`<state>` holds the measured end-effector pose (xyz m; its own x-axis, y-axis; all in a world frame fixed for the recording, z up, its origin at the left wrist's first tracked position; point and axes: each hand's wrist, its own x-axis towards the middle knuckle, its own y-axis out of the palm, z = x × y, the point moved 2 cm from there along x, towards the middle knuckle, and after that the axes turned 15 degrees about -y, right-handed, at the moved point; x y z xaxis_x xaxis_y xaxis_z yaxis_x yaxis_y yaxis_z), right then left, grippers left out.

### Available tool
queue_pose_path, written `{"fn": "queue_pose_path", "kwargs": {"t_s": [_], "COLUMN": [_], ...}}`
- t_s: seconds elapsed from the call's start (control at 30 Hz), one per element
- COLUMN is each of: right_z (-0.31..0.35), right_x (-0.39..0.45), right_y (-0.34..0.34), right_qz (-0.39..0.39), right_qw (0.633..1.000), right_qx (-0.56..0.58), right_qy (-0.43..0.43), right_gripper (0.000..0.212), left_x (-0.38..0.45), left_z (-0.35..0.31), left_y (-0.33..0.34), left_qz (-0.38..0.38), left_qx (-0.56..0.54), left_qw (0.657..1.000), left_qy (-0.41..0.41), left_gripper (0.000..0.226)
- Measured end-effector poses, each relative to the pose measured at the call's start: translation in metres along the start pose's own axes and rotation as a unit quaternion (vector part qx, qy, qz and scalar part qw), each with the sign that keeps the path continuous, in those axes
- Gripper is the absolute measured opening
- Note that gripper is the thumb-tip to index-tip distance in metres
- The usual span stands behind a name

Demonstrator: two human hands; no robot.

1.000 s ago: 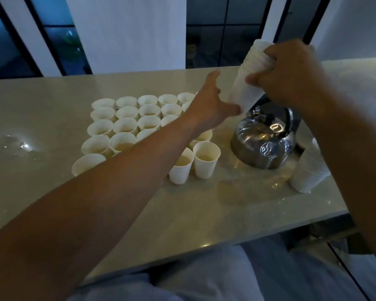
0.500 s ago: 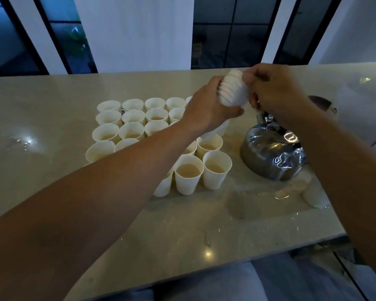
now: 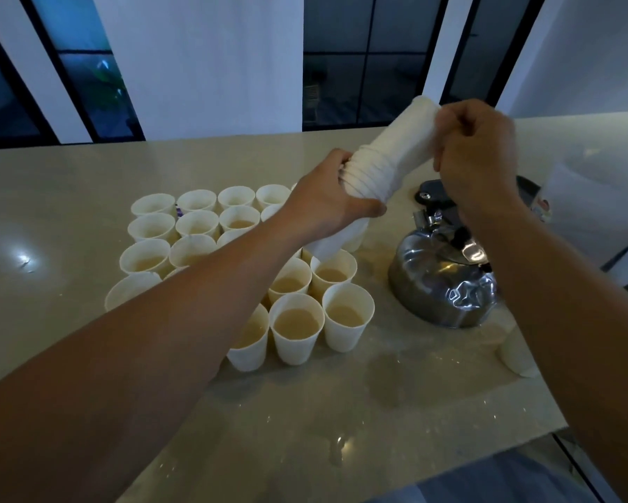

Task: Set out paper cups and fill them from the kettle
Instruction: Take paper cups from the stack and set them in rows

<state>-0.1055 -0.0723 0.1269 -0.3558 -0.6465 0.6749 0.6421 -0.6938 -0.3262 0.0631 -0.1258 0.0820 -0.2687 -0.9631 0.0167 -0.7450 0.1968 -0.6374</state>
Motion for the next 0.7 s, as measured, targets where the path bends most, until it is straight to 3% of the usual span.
{"fn": "queue_pose_path", "kwargs": {"t_s": [0.1,0.17,0.27,0.4,0.7], "right_z": [-0.006,-0.013,-0.034,-0.065,-0.089], "right_x": [0.001,-0.009,-0.031,-0.070,-0.098], "right_y": [-0.005,-0.002,0.015,0.043,0.064], "right_qz": [-0.093,-0.102,0.000,0.181,0.283], "right_qw": [0.995,0.994,0.997,0.973,0.948], "right_qx": [-0.027,-0.039,-0.078,-0.146,-0.148], "right_qy": [-0.002,-0.004,0.001,-0.003,0.007], "right_gripper": [0.020,0.020,0.016,0.022,0.022], "left_x": [0.004,0.008,0.013,0.015,0.012], "left_z": [0.008,0.013,0.015,0.014,0.017], "left_y": [-0.003,-0.011,-0.022,-0.027,-0.033], "left_qz": [0.002,-0.014,-0.050,-0.066,-0.080], "left_qx": [-0.031,-0.084,-0.148,-0.148,-0.126], "left_qw": [0.999,0.994,0.986,0.986,0.987], "left_qy": [-0.037,-0.064,-0.060,-0.048,-0.053], "left_gripper": [0.078,0.078,0.086,0.078,0.074]}}
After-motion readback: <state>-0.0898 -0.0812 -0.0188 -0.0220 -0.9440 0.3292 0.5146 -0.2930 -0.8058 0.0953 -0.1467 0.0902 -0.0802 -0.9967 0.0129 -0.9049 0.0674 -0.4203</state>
